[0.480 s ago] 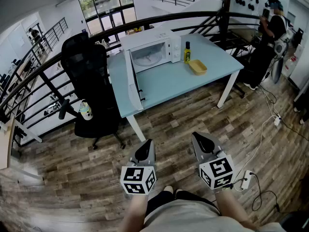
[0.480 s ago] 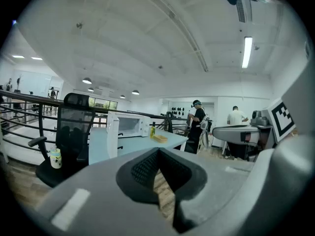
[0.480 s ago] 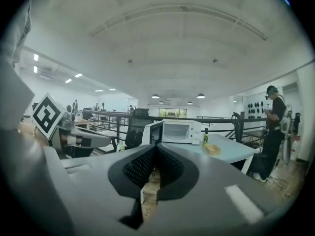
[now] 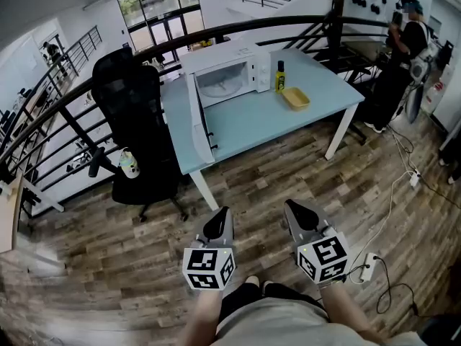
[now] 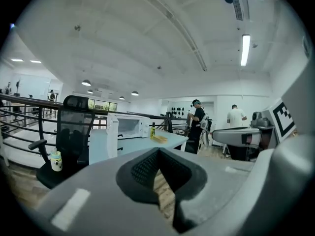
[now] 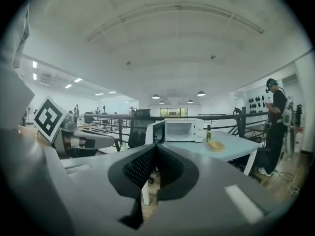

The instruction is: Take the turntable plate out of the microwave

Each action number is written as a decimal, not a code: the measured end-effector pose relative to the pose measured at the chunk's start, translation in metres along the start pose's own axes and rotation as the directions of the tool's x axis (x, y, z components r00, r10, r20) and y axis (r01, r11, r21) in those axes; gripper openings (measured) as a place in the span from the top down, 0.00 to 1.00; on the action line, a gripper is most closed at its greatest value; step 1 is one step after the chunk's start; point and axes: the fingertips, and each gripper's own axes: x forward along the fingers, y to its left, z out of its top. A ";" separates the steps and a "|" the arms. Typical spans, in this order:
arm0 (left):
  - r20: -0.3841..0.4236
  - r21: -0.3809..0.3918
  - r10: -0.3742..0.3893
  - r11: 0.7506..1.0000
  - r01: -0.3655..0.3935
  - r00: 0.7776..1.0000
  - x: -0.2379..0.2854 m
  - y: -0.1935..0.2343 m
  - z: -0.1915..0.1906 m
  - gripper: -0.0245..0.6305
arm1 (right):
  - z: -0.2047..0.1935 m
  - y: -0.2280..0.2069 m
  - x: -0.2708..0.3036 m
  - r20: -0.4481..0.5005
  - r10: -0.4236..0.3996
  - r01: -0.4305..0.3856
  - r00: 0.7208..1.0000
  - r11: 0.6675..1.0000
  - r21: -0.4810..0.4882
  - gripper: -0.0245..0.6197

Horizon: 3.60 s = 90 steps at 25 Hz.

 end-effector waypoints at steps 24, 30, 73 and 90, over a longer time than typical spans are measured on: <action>0.002 -0.020 -0.027 0.999 0.027 1.000 0.032 -0.044 -0.002 0.96 | -0.013 -0.027 -0.008 0.000 0.075 -0.075 0.997 0.995 0.069 0.94; 0.002 -0.027 -0.046 0.999 0.046 0.999 0.067 -0.031 0.000 0.96 | -0.017 -0.048 0.027 -0.013 0.088 -0.086 0.996 0.993 0.085 0.94; 0.002 -0.051 -0.049 0.997 0.049 0.999 0.359 0.123 0.081 0.95 | 0.034 -0.183 0.380 -0.056 0.208 -0.202 0.977 0.974 0.099 0.94; -0.010 -0.137 0.210 0.968 -0.210 0.978 0.461 0.196 0.100 0.95 | 0.061 -0.233 0.509 -0.105 0.442 -0.442 0.891 0.897 0.030 0.94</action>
